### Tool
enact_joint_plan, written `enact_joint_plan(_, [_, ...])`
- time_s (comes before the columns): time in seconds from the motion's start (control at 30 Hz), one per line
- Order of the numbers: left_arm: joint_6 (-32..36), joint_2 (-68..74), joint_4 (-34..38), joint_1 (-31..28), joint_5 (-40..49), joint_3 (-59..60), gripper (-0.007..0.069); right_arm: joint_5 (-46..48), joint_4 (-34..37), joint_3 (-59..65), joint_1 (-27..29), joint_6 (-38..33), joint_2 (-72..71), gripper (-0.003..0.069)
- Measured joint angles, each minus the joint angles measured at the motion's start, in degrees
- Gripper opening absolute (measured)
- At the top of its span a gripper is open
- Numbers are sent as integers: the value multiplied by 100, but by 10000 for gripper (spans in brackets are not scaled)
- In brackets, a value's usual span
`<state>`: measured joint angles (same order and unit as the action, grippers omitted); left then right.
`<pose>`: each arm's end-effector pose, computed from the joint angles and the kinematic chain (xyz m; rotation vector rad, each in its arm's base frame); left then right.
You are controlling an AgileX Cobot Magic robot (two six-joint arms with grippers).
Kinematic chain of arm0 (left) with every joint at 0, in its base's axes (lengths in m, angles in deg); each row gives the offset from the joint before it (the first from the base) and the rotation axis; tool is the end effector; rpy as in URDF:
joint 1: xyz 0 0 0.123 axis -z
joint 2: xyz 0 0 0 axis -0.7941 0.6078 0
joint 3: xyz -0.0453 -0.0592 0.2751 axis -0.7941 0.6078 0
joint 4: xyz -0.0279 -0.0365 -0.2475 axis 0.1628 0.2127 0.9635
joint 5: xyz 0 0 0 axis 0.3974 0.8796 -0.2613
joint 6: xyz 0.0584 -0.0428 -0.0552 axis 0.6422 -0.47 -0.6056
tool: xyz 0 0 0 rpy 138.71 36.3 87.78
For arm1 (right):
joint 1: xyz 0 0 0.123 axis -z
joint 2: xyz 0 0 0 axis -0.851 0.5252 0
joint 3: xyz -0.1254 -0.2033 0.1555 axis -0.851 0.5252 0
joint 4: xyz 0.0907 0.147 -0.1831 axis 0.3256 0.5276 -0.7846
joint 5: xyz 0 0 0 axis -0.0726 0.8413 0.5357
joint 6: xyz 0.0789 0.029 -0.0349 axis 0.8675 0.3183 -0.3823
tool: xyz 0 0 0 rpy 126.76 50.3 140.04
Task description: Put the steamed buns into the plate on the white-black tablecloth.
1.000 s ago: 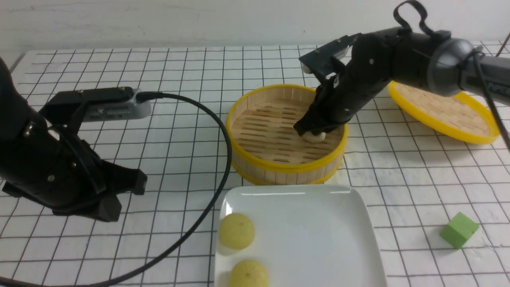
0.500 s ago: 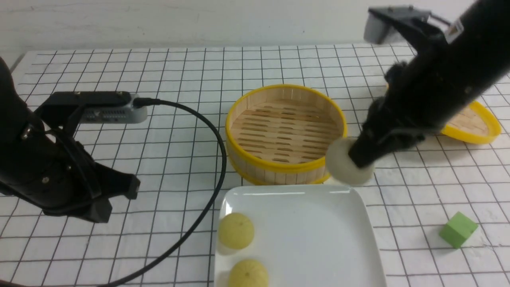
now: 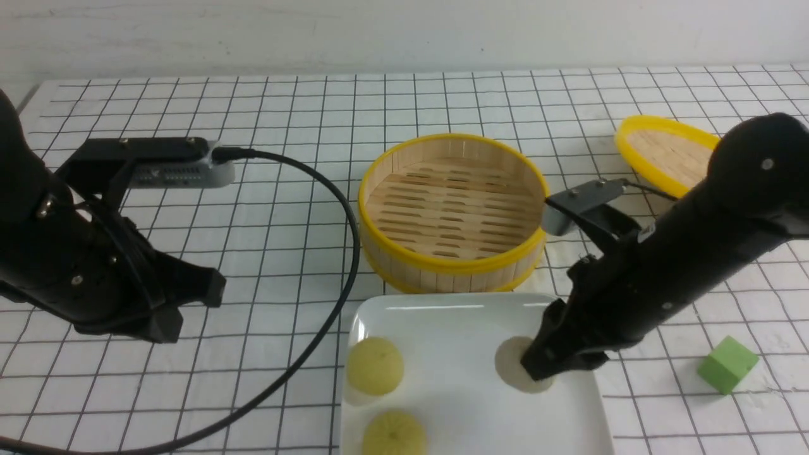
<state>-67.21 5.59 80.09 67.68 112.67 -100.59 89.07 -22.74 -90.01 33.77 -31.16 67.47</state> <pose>0.2272 -0.0652 0.2952 0.1936 2.7713 -0.1587 0.2643 0.1653 0.2235 -0.8459 2.6626 0.7249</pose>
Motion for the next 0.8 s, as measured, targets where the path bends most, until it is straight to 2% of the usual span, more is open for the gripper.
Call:
enact_joint_plan(0.07, [0, 0, 0, 0, 0, 0, 48, 38, 0, 2, -70, -11, 23, 355])
enact_joint_plan(0.17, [0, 0, 6, 0, -5, 0, 52, 117, 0, 2, -146, -17, -26, 412])
enact_joint_plan(0.33, [0, 0, 6, 0, -5, 0, 55, 522, -179, 2, -154, 29, -536, 413])
enact_joint_plan(0.4, [0, 0, 42, 0, 39, 0, 55, 825, -470, 2, -154, 217, -1104, 358])
enact_joint_plan(0.5, [0, 0, 90, 0, 147, 0, 55, 1335, -1063, 2, -154, 759, -2023, 239])
enact_joint_plan(0.63, [0, 0, 128, 0, 234, 0, 56, 1886, -1871, 7, -154, 1757, -3459, 62])
enact_joint_plan(0.7, [0, 0, 136, 0, 240, 0, 59, 1806, -2154, 87, -154, 2234, -4235, -1])
enact_joint_plan(0.8, [0, 0, 136, 0, 240, 0, 62, 1172, -2320, 435, -154, 2703, -5348, -15])
